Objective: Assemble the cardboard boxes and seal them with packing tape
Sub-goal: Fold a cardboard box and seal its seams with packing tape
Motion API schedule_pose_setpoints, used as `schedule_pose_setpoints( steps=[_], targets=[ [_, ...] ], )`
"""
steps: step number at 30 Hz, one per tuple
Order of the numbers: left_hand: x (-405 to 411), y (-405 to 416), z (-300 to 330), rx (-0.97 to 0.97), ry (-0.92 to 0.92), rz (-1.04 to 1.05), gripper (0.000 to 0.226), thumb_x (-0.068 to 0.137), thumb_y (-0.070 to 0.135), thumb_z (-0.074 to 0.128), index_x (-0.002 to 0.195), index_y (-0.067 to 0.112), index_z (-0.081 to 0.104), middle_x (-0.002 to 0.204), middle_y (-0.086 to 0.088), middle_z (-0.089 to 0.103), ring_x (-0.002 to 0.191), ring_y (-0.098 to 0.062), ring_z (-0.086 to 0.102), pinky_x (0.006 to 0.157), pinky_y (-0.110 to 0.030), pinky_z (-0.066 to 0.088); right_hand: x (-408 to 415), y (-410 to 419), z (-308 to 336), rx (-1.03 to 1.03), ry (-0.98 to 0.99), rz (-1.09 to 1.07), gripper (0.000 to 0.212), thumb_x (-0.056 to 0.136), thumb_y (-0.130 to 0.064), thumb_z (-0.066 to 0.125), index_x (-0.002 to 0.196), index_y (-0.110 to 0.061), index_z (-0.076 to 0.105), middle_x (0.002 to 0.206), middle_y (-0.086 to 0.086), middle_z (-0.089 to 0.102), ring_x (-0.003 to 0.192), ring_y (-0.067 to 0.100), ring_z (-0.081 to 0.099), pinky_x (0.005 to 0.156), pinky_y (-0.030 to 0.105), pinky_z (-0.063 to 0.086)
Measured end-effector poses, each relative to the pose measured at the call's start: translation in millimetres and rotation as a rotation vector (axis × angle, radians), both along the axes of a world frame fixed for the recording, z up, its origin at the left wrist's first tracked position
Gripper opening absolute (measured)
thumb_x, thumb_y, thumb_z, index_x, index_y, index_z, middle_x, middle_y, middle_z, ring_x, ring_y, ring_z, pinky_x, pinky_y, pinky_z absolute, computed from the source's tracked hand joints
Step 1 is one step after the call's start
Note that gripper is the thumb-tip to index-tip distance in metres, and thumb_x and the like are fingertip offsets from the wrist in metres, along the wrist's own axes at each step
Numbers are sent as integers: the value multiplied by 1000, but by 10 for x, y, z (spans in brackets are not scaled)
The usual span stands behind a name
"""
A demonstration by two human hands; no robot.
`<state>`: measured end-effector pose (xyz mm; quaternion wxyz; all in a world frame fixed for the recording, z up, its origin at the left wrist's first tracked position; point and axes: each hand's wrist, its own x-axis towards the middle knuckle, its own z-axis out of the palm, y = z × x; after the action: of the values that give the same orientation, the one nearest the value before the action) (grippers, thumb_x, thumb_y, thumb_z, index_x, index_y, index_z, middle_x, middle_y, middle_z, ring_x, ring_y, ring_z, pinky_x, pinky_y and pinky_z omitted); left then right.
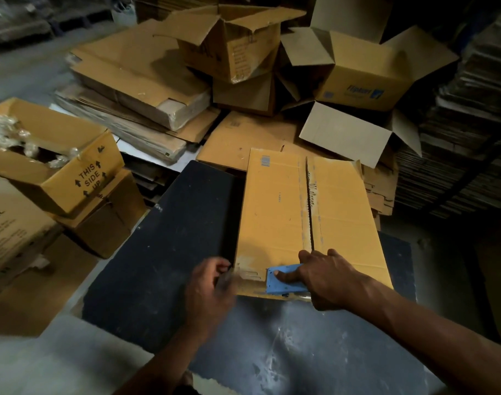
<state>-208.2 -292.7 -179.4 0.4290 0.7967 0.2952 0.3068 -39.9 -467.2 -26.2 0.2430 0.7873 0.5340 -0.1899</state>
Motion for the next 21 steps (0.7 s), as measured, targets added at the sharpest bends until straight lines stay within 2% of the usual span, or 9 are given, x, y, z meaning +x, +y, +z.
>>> schedule_pose_setpoints(
  steps=[1, 3, 4, 6, 8, 14, 17, 21],
  targets=[
    [44, -56, 17, 283, -54, -160, 50, 81, 60, 71, 111, 19, 72, 111, 6, 71, 104, -14, 66, 87, -29, 52, 4, 11, 21, -11, -2, 7, 84, 93, -29, 66, 158, -51, 17, 125, 8, 48, 115, 30, 55, 94, 46, 43],
    [161, -134, -132, 713, -25, -404, 64, 81, 51, 80, 128, 10, 70, 134, -5, 67, 127, -22, 62, 111, -39, 44, 26, 42, 59, -31, -2, 25, 82, 93, -28, 66, 157, -51, 21, 124, 8, 51, 114, 32, 57, 92, 46, 44],
    [204, -131, -262, 844, 30, -446, 65, 84, 46, 80, 135, 7, 67, 142, -8, 63, 134, -25, 58, 118, -42, 37, 23, 51, 69, -39, -6, 33, 81, 93, -28, 67, 157, -51, 23, 123, 8, 52, 113, 31, 58, 91, 45, 44],
    [248, -62, -415, 999, 57, -463, 50, 91, 19, 68, 139, 5, 64, 148, -10, 59, 139, -26, 55, 123, -43, 31, 7, 59, 76, -60, -9, 33, 80, 93, -28, 68, 157, -49, 25, 123, 8, 54, 113, 31, 58, 89, 45, 43],
    [244, -14, -425, 1023, 35, -464, 49, 89, 3, 55, 137, 6, 66, 146, -9, 61, 135, -25, 58, 122, -41, 33, 13, 49, 60, -85, -4, 15, 80, 93, -28, 69, 158, -48, 26, 124, 8, 54, 113, 32, 59, 89, 45, 43],
    [230, -51, -363, 1019, 50, -427, 54, 89, -5, 47, 139, 8, 64, 148, -8, 59, 137, -24, 56, 123, -40, 32, 158, -179, 137, -149, -14, 0, 77, 97, -27, 66, 158, -50, 24, 128, 9, 54, 116, 31, 57, 92, 49, 40],
    [220, -44, -384, 1011, 42, -432, 55, 88, -5, 55, 141, 8, 62, 149, -8, 58, 138, -24, 55, 123, -40, 33, 290, -465, 206, -191, -27, -33, 75, 98, -26, 65, 157, -49, 26, 131, 8, 55, 121, 31, 55, 100, 53, 40],
    [250, -53, -402, 1001, 44, -422, 64, 79, -6, 77, 140, 7, 63, 149, -8, 58, 138, -23, 56, 120, -42, 39, 427, -768, 237, -235, -34, -83, 78, 96, -26, 69, 157, -47, 27, 136, 8, 52, 126, 30, 51, 105, 55, 39]
  ],
)
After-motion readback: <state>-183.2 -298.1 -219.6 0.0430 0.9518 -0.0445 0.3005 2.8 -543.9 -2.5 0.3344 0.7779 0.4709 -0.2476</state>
